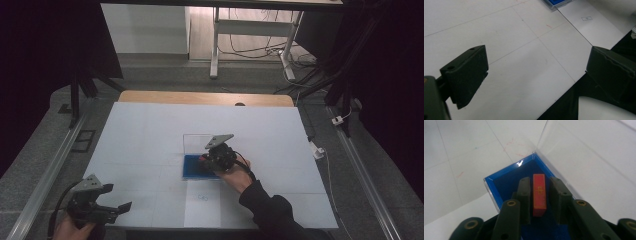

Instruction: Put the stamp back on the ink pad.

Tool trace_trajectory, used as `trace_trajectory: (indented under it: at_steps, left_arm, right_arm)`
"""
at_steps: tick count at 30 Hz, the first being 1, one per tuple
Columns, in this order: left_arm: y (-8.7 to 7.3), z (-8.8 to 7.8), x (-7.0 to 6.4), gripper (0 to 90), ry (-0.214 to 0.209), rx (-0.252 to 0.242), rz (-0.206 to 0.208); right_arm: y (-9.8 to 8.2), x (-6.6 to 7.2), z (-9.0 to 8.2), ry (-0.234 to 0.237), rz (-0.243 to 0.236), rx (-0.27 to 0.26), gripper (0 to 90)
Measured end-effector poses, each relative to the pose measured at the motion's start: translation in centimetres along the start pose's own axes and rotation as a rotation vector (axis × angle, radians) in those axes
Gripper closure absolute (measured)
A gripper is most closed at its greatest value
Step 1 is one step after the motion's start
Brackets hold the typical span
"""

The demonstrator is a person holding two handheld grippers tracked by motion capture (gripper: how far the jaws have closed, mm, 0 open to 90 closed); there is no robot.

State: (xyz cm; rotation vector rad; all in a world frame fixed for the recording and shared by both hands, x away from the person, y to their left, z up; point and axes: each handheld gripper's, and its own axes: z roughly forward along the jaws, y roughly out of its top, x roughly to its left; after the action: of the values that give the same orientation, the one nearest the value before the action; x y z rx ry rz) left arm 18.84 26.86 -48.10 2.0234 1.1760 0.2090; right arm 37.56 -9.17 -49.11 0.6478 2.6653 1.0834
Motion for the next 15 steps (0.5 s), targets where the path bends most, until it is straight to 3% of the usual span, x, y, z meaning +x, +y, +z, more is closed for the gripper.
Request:
trace_trajectory:
  at_steps: [15]
  left_arm:
    - [0.0, 0.0, 0.0, 4.3, -0.001, -0.003, -0.001]
  right_arm:
    - [-0.6, 0.9, -1.9, 0.036, 0.041, -0.040, 35.6]
